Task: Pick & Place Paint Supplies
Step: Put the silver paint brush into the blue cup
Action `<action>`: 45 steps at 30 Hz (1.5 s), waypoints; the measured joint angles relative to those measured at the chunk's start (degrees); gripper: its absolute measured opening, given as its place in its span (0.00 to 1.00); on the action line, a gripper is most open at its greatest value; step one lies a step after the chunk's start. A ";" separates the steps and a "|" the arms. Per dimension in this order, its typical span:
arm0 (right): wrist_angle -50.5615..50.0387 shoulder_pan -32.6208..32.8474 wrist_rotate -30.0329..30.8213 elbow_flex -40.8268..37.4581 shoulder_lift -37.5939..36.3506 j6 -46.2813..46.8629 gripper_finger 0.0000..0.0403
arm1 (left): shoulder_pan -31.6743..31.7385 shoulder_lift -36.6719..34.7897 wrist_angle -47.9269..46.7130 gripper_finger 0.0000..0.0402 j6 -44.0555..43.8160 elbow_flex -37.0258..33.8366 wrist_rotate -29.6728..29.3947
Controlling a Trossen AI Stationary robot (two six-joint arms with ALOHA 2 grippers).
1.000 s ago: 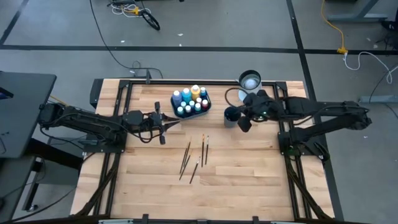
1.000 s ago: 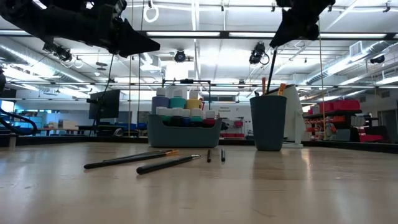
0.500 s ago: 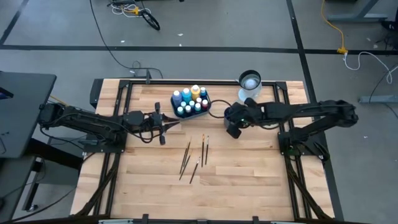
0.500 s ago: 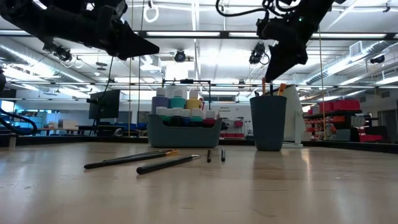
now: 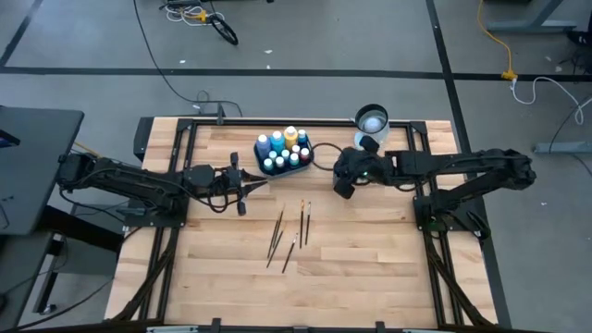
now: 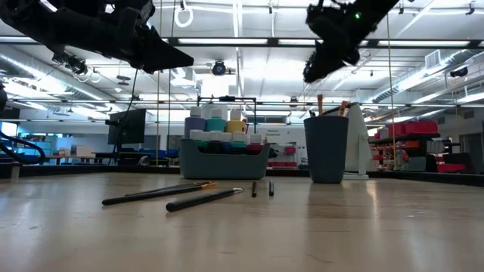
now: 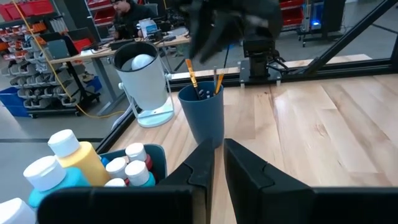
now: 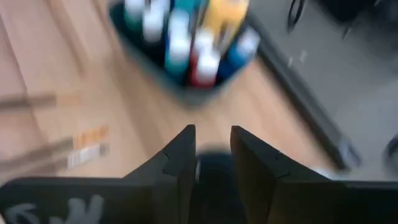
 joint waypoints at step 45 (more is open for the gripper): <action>25.57 9.09 -23.16 0.04 32.56 13.12 0.43 | 0.00 0.00 -2.95 0.11 -3.02 0.00 -4.48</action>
